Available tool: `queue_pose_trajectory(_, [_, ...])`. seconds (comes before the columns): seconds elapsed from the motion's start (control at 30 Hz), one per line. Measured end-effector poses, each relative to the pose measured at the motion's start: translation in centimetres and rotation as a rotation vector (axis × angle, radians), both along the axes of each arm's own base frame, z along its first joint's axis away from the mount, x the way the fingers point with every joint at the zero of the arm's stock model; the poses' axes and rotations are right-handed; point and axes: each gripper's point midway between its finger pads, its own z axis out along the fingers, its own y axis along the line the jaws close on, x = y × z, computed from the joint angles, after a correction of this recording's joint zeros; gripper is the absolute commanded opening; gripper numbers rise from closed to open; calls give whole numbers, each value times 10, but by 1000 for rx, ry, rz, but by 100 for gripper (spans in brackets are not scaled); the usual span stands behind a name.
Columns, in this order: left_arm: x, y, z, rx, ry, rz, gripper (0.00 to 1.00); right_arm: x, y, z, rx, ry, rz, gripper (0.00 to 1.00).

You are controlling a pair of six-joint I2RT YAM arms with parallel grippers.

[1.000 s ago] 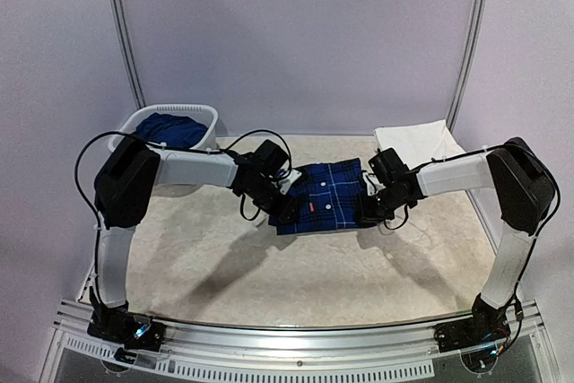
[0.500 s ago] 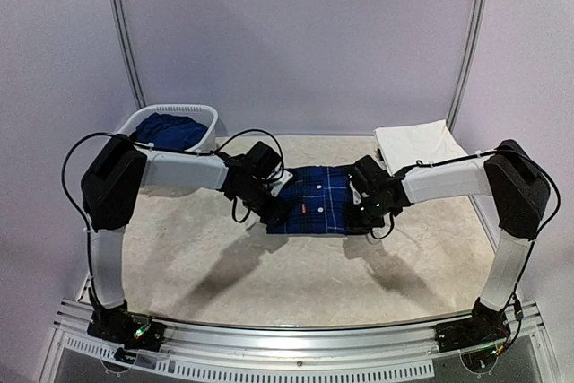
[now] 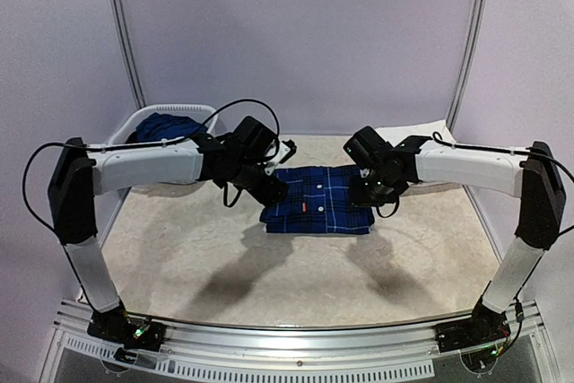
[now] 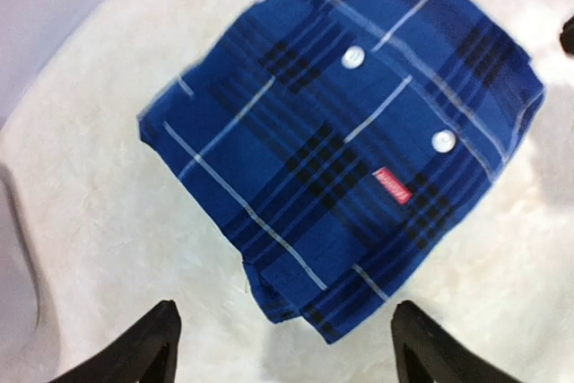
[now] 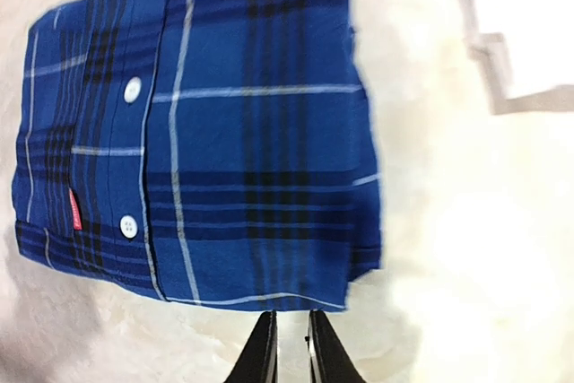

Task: Fold and stack the mixed laundry pile
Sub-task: Smooth out the square-folded shirt at the center of the board, then pick up the square-folded shirt from the center of the board.

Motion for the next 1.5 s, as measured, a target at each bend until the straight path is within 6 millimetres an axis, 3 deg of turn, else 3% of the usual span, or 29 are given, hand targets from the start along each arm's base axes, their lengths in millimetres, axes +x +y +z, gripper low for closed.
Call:
queue_pose_trajectory(0.2, [-16,-11,55,23,-181,-40,100,-3,-23,32,-39,-57,-69,16])
queue_pose_trajectory(0.33, [-10,-16,85,-2,-297,-33,100,-4,-41,56,-74,-102,-132,19])
queue_pose_trajectory(0.53, [-2,-21,96,25,-384,-57,100,-4,-66,85,-134,-165,-230,53])
queue_pose_trajectory(0.63, [-11,-35,99,56,-431,-139,97,-7,-79,87,-182,-177,-272,61])
queue_pose_trajectory(0.8, [-37,-76,77,153,-465,-317,94,-11,-96,89,-254,-188,-310,67])
queue_pose_trajectory(0.93, [-55,-103,37,264,-455,-454,93,-13,-104,89,-288,-196,-324,67])
queue_pose_trajectory(1.1, [-71,-125,-8,427,-452,-586,90,-25,-125,72,-331,-163,-337,67])
queue_pose_trajectory(1.3, [-71,-135,-40,559,-457,-665,88,-40,-160,63,-283,-142,-379,68])
queue_pose_trajectory(1.5, [-63,-149,-54,618,-482,-711,85,-43,-167,69,-177,-158,-375,69])
